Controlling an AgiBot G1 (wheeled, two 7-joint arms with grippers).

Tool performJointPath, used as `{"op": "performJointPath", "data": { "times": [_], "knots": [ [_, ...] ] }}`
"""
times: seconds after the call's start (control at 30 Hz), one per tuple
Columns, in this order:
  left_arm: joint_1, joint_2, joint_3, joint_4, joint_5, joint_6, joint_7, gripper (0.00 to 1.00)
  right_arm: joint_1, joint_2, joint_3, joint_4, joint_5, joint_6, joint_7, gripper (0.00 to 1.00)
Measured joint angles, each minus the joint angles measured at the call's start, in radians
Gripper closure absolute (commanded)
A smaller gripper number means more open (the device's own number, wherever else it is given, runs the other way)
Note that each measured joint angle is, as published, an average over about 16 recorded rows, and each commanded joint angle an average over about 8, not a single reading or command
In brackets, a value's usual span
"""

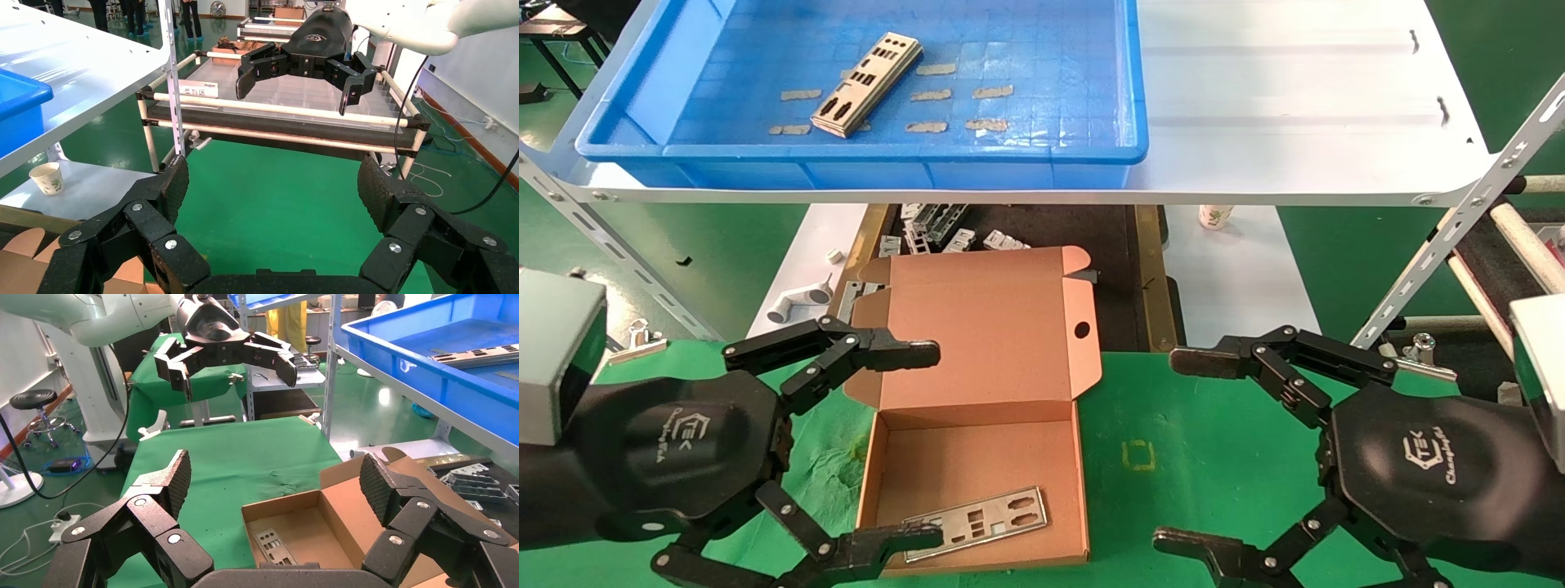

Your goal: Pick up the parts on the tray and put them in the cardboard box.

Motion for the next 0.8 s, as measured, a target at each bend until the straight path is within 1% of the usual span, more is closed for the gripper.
{"op": "performJointPath", "data": {
  "times": [0.8],
  "knots": [
    [0.000,0.000,0.000,0.000,0.000,0.000,0.000,0.00,0.000,0.000,0.000,0.000,0.000,0.000,0.000,0.00]
  ]
}}
